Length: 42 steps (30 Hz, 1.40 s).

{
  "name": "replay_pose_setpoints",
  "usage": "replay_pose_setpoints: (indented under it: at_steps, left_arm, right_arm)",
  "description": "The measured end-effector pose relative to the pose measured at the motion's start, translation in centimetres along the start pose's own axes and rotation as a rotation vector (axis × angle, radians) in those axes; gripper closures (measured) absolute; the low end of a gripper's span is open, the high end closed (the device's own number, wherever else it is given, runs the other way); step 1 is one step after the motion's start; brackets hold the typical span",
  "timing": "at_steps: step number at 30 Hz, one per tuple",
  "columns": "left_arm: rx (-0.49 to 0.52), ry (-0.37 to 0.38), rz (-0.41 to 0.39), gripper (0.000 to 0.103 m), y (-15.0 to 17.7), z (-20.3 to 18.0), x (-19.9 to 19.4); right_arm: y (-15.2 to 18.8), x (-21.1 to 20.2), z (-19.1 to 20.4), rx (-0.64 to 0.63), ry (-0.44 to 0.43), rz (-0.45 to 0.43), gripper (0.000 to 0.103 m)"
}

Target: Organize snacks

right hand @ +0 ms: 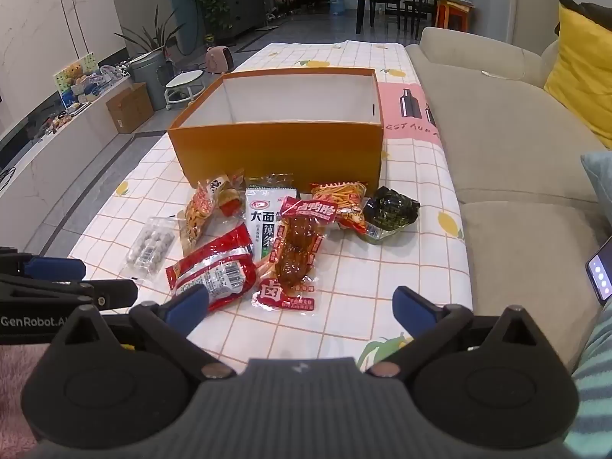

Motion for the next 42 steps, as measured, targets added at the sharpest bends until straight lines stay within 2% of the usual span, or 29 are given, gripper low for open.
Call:
replay_pose_setpoints:
  at_steps: [19,42]
  left_arm:
    - [0.000,-0.008,0.015,0.025,0.28,0.19,0.46]
    - [0.006,-0.015,-0.004,0.025,0.19,0.04,-0.12]
  right_arm:
    - [0.06,0.13,-0.01,0.002,-0.002,0.007,0.004]
    - [0.15,0.09,0.01,-0.003,0.002,0.001,0.004]
Point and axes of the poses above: each gripper's, at about its wrist camera, not at the fingertips, and x roughly the way its jaws point, z to its left, y to its underside, the point moved 7 cm from there along x, roughly the way its jaws point, and after that the axes turned 5 degrees about y, right-handed, at the moved point
